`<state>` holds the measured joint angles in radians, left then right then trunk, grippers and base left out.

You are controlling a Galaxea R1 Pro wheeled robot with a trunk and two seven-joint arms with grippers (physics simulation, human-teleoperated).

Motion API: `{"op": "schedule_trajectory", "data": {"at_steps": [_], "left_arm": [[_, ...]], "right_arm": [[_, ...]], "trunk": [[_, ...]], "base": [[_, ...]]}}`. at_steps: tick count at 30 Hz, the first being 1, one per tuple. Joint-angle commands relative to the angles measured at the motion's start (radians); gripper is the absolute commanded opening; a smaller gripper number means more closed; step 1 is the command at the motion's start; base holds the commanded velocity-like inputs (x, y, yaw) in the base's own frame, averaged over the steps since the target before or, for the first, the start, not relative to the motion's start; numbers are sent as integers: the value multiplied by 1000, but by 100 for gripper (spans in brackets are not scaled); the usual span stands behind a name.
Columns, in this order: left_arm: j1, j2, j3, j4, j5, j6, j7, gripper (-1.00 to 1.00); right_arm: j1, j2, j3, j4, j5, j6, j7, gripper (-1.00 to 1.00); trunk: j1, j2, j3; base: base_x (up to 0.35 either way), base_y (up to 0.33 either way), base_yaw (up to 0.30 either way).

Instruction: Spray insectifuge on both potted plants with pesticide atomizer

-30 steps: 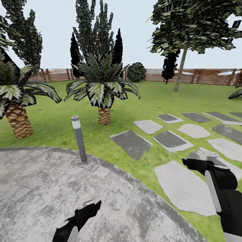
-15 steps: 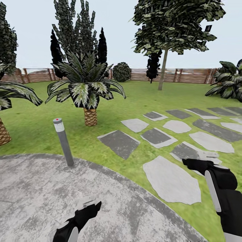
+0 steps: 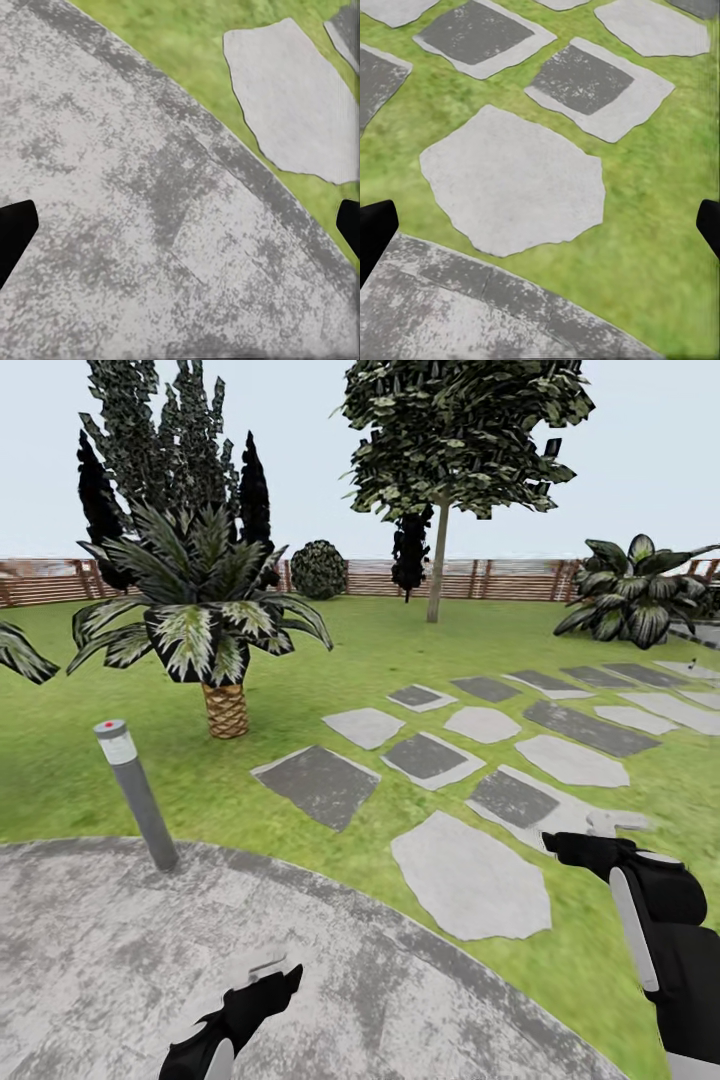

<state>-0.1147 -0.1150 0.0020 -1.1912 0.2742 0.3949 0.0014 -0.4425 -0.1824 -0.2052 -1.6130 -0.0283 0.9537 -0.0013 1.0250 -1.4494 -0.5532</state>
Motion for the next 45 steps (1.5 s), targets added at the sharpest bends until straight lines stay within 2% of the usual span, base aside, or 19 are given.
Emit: {"op": "schedule_trajectory", "data": {"at_steps": [1,24,37,45], "left_arm": [[0,0,1,-1,7,5,0,100],[-3,-2,-1,-2,9,9,0,100],[-11,-3,-8,2,8,21,-9,100],[-12,-3,-8,10,8,21,-9,100]], "right_arm": [[-1,0,0,-1,-2,4,0,100],[1,0,0,-1,-2,2,0,100],[2,1,1,-1,-2,3,1,100],[2,1,1,-1,-2,3,0,100]], "trunk": [[0,-1,-2],[0,-1,-20],[0,-1,-22],[0,-1,-22]], "base": [[0,0,-275],[4,0,-275],[315,15,-72],[340,100,-207]]}}
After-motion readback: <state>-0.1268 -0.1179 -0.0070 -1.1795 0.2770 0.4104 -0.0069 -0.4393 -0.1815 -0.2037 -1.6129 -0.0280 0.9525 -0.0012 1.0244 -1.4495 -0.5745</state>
